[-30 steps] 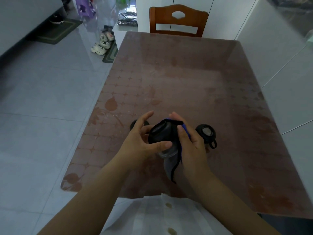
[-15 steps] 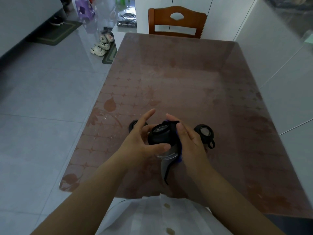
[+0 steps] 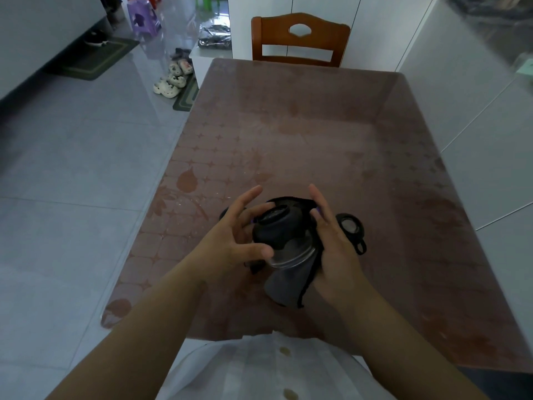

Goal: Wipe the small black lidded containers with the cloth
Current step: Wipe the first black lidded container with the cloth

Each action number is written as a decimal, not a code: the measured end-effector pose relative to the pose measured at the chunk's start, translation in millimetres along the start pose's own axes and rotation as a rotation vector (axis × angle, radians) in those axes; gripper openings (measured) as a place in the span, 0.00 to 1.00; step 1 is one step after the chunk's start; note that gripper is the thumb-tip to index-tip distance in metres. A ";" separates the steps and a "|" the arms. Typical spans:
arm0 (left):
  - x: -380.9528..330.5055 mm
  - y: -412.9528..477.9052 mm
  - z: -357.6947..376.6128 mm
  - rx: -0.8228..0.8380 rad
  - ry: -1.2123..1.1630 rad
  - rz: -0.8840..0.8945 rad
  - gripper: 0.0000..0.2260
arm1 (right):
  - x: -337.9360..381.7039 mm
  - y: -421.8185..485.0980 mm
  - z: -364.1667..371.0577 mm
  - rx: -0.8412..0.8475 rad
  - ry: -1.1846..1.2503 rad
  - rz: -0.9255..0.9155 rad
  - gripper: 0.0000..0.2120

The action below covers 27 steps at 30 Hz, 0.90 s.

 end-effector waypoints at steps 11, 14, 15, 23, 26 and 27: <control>0.4 -7.7 5.3 -0.307 0.280 -0.005 0.27 | 11.9 1.6 -11.5 -0.155 -0.209 -0.172 0.23; 8.5 -4.1 7.6 -0.372 0.239 -0.071 0.33 | 9.7 -1.7 -2.3 -0.052 -0.386 -0.208 0.21; 9.1 -3.4 5.7 -0.395 0.202 -0.086 0.31 | 10.7 -2.8 1.1 -0.013 -0.467 -0.243 0.20; 11.1 -0.1 -19.4 -0.376 0.131 -0.164 0.11 | 7.4 -4.5 -4.2 0.178 -0.819 -0.288 0.20; 12.7 -0.4 -28.2 -0.367 0.117 -0.172 0.23 | 6.3 -3.7 -22.6 0.070 -0.785 -0.252 0.14; 10.8 -0.6 -29.5 -0.352 0.122 -0.159 0.27 | 7.1 -3.1 -29.1 0.006 -0.756 -0.235 0.11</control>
Point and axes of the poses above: each hand's wrist, its own y-axis towards the middle knuckle, its own z-axis out of the palm, x = y × z, the point moved 8 cm from there along y, towards the middle knuckle, and after that the axes turned 10 degrees about -z, right-handed, at the moved point
